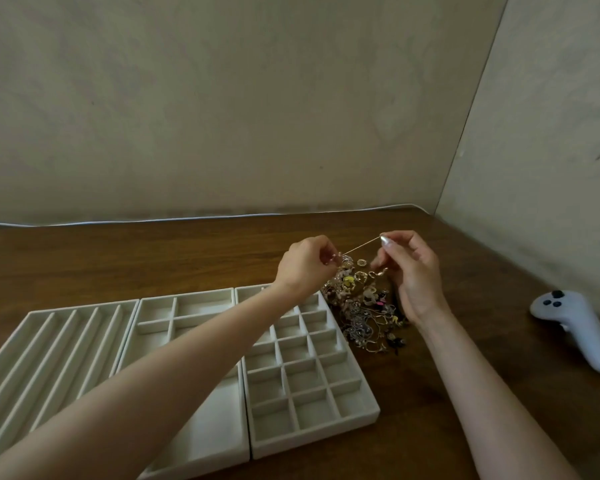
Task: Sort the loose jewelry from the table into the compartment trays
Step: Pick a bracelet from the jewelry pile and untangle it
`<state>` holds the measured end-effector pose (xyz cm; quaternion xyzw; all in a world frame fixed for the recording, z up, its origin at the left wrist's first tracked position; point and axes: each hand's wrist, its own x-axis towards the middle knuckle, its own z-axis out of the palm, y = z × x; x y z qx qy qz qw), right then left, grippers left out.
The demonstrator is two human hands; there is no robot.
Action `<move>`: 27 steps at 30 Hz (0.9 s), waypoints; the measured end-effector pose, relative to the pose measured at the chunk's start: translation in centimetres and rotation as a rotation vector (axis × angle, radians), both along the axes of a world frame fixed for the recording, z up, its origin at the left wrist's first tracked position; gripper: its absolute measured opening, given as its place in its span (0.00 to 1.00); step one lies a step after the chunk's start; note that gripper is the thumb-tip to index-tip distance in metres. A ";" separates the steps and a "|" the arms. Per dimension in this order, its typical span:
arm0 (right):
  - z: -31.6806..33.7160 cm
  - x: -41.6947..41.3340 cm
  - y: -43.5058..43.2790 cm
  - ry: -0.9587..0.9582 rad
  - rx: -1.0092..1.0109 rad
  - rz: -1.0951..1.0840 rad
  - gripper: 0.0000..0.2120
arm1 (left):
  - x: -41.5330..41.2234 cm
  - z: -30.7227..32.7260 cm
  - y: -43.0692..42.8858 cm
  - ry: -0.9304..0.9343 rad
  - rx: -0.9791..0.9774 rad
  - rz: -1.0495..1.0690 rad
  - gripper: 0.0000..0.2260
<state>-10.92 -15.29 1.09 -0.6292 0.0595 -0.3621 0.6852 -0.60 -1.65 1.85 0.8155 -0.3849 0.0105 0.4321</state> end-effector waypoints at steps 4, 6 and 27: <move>0.0 -0.1 -0.2 -0.024 -0.054 -0.053 0.04 | 0.4 -0.9 -0.2 -0.053 0.016 0.117 0.08; 0.0 -0.1 -0.1 -0.017 -0.116 -0.092 0.03 | 0.6 -0.9 -0.3 0.003 -0.058 0.130 0.06; -0.5 0.5 0.9 0.097 -0.239 -0.050 0.14 | -0.6 1.4 0.4 0.658 -0.408 -0.418 0.11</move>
